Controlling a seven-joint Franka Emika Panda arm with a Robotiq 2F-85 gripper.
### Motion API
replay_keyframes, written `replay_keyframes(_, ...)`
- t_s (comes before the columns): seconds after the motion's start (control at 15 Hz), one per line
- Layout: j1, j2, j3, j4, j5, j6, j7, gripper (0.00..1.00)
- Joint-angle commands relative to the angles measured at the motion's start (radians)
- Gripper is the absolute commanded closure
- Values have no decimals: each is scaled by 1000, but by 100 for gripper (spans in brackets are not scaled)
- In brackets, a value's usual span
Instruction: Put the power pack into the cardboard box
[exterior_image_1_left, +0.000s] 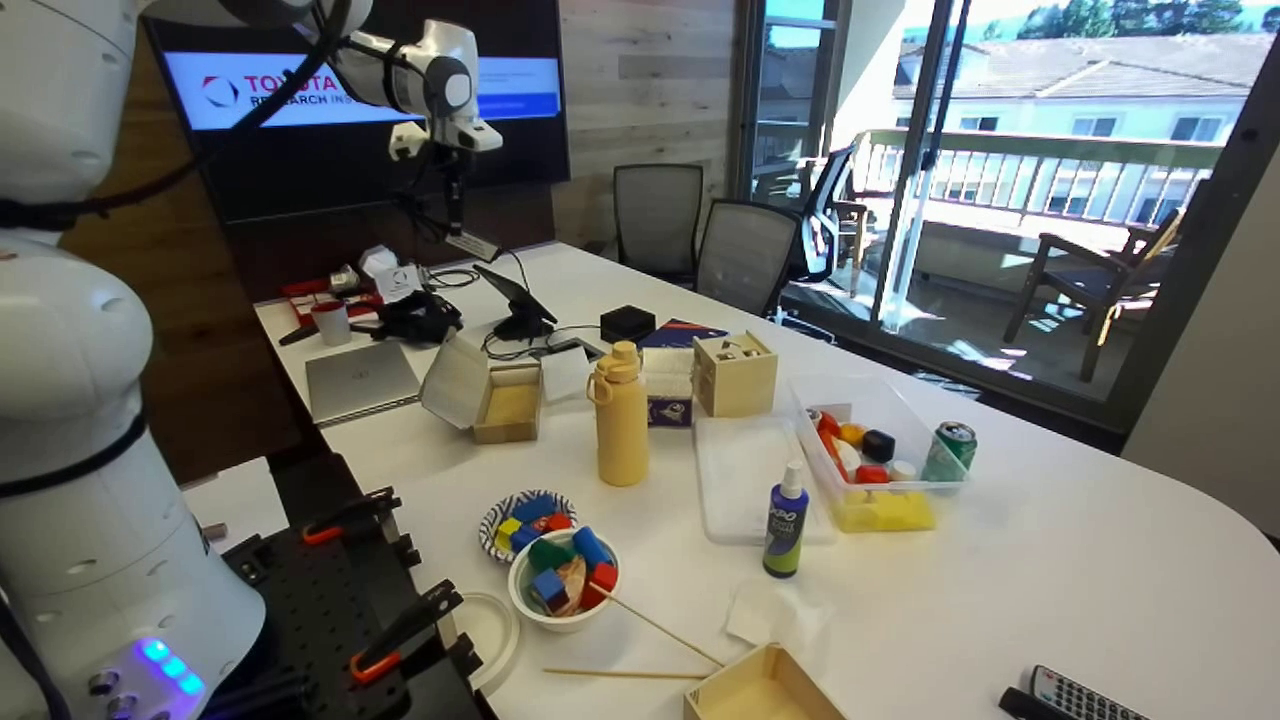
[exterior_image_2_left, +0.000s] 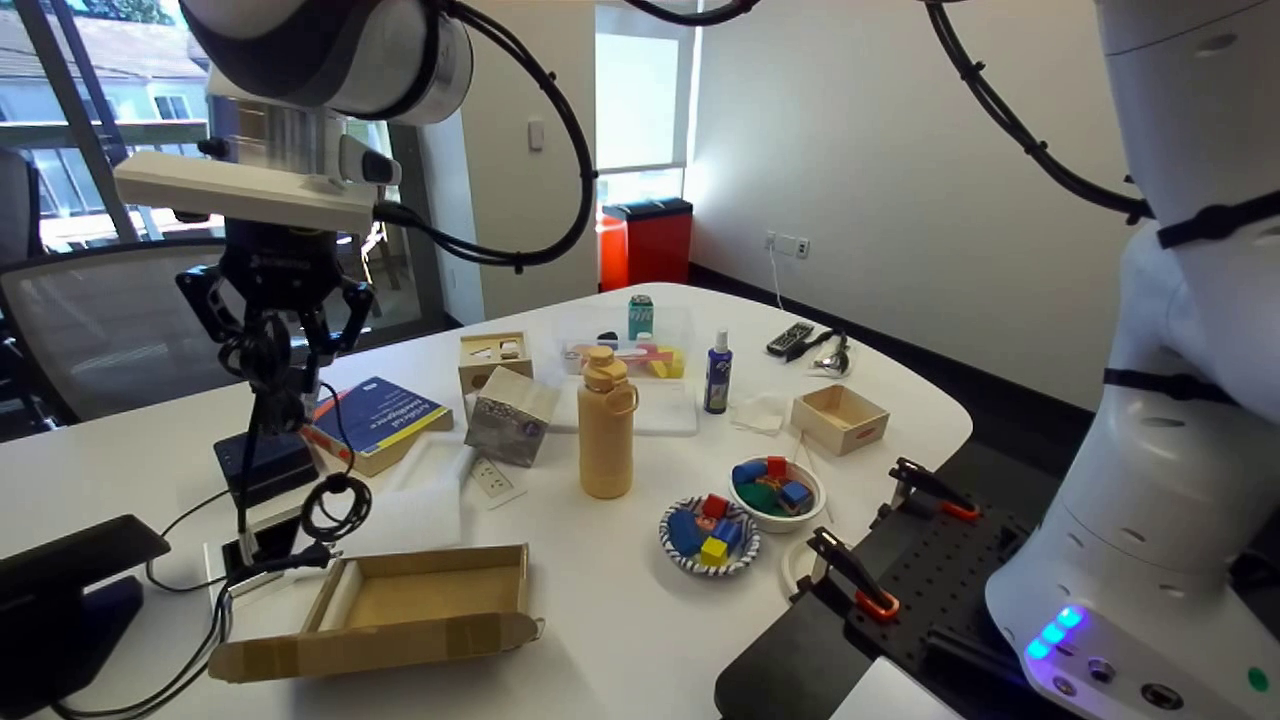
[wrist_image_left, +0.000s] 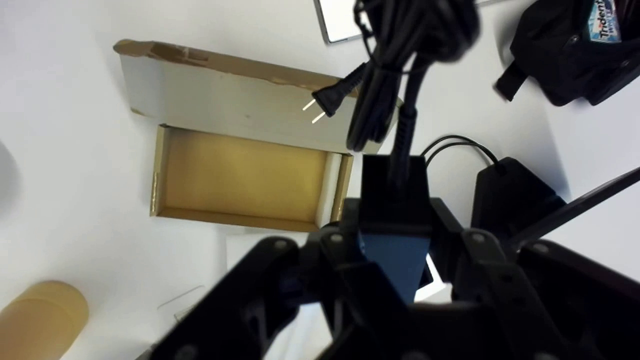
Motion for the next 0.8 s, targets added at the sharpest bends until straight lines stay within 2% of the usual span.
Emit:
replay_keyframes(0.0,-19,10,8,-20,91,-2,69,89)
replay_keyframes(0.47,-10,76,20,-60,225,104,183,89)
replay_keyframes(0.73,-9,96,0,-144,260,259,320,89)
